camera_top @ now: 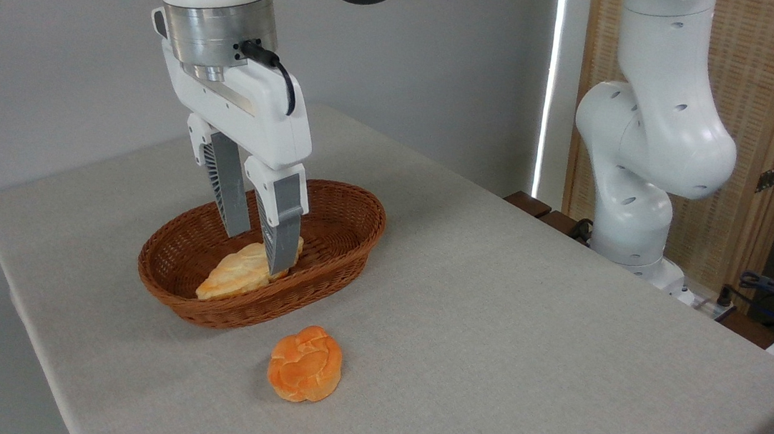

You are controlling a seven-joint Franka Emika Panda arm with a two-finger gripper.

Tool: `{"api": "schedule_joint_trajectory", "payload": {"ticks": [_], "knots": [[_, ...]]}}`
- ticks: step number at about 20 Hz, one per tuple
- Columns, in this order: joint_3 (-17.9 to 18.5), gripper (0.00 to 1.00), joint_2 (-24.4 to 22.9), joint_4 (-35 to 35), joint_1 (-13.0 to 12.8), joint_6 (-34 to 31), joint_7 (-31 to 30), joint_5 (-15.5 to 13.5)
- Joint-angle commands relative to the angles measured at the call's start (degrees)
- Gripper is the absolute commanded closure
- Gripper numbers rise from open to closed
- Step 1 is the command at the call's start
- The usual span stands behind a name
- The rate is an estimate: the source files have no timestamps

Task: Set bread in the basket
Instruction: 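Move the gripper out of the basket and lower it onto the orange bun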

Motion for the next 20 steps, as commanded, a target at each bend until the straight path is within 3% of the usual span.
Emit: {"api": "schedule_joint_trajectory", "payload": {"ticks": [1,14,17,20], "knots": [[0.22,0.0,0.08,0.78,-0.32,-1.66,-0.13,-1.21],[-0.48,0.0,0.17,-2.91,-0.76,-2.27,1.27,-0.77],[0.14,0.0,0.35,-4.67,-0.32,-1.48,3.47,-0.33],[0.49,0.0,0.43,-8.62,-0.14,0.62,9.35,-0.24]]}}
